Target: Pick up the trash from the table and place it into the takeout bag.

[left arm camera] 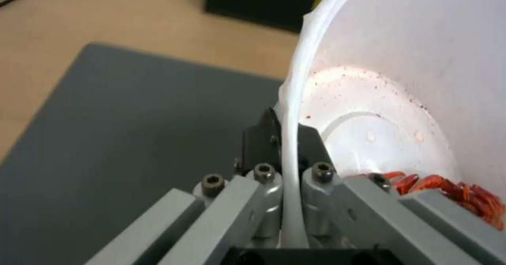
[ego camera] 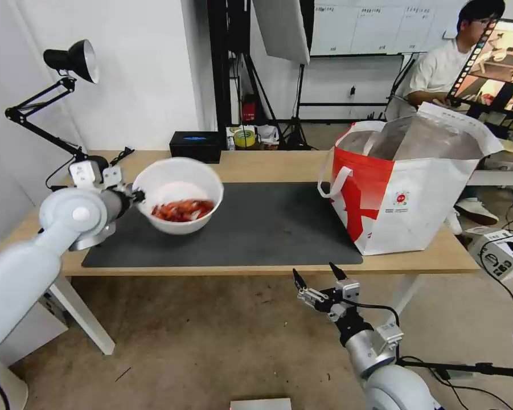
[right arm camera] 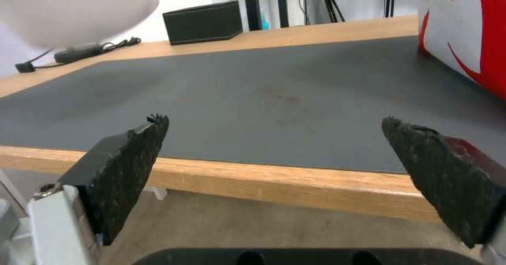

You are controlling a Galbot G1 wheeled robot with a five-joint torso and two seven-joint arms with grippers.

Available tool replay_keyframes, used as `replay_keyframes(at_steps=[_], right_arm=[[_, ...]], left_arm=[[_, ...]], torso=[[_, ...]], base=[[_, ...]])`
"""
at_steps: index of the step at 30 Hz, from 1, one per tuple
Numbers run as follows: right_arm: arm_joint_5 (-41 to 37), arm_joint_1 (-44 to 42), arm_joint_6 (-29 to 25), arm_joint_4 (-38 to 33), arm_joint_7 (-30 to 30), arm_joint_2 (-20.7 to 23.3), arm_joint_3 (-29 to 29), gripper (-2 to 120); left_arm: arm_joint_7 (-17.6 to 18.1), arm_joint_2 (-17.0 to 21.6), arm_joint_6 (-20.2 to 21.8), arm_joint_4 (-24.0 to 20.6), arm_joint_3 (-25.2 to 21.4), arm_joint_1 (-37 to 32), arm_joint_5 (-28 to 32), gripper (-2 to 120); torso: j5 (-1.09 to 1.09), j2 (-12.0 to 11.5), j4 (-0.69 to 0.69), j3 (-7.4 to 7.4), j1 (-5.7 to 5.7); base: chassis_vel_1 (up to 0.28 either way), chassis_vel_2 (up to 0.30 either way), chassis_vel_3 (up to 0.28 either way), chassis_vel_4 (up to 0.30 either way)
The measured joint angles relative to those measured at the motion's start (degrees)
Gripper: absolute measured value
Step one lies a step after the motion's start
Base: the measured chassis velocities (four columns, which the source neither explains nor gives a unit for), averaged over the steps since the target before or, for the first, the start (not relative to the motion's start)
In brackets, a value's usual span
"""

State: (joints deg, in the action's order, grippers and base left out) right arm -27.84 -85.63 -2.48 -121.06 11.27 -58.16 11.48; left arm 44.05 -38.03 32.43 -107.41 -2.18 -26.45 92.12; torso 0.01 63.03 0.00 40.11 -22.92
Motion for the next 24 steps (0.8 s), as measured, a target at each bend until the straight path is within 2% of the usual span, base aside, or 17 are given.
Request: replay_keyframes(at_steps=[4,8,10,11,13,15,17,19,21,24], right_arm=[[0.00,0.00,0.00,0.00,0.00,0.00,0.00,100],[0.00,0.00,0.00,0.00,0.00,0.00,0.00,100],[0.00,0.00,0.00,0.00,0.00,0.00,0.00,100],[0.00,0.00,0.00,0.00,0.00,0.00,0.00,100],[0.00,0.00,0.00,0.00,0.00,0.00,0.00,100],[0.00,0.00,0.00,0.00,-0.01,0.00,0.00,100],[0.00,0.00,0.00,0.00,0.00,0.00,0.00,100],[0.00,0.00,0.00,0.00,0.00,0.01,0.00,100],[0.00,0.00,0.00,0.00,0.00,0.01,0.00,100],[0.00,0.00,0.00,0.00,0.00,0.01,0.00,100]], left_arm=[[-0.06,-1.23,-0.44,-0.81,1.80,2.77,0.79,0],[-0.02,-3.43,-1.00,-1.18,5.20,7.86,3.32,0],[0.14,-4.73,-1.09,-0.44,8.67,11.91,4.32,0],[0.14,-4.73,-1.09,-0.44,8.67,11.91,4.32,0],[0.35,-7.49,-1.53,1.84,12.83,17.16,5.22,0],[0.38,-8.83,-1.81,2.82,14.10,19.02,5.42,0],[0.84,-12.96,-2.79,5.79,17.45,24.91,6.04,0],[0.95,-14.25,-3.08,6.70,18.42,26.63,6.19,0],[1.26,-17.99,-4.19,9.74,21.51,31.58,6.44,0],[1.38,-20.96,-4.49,11.78,22.91,33.98,6.52,0]], torso=[[0.00,0.00,0.00,0.00,0.00],[0.00,0.00,0.00,0.00,0.00],[-0.01,0.00,0.00,0.00,0.00],[-0.01,0.00,0.00,0.00,0.00],[-0.01,-0.01,0.03,0.00,0.01],[-0.03,-0.01,0.02,0.00,0.00],[0.02,-0.01,-0.02,0.01,0.00],[0.01,-0.01,-0.02,0.00,0.00],[0.02,-0.01,-0.01,0.00,0.00],[0.00,-0.01,0.00,0.00,0.00]], base=[[0.000,0.000,0.000,0.000],[0.000,0.000,0.000,0.000],[0.000,0.000,0.000,0.000],[0.000,0.000,0.000,0.000],[0.000,0.000,0.000,0.000],[0.000,0.000,0.000,0.000],[0.000,0.000,0.000,0.000],[0.000,0.000,0.000,0.000],[0.000,0.000,0.000,0.000],[0.000,0.000,0.000,0.000]])
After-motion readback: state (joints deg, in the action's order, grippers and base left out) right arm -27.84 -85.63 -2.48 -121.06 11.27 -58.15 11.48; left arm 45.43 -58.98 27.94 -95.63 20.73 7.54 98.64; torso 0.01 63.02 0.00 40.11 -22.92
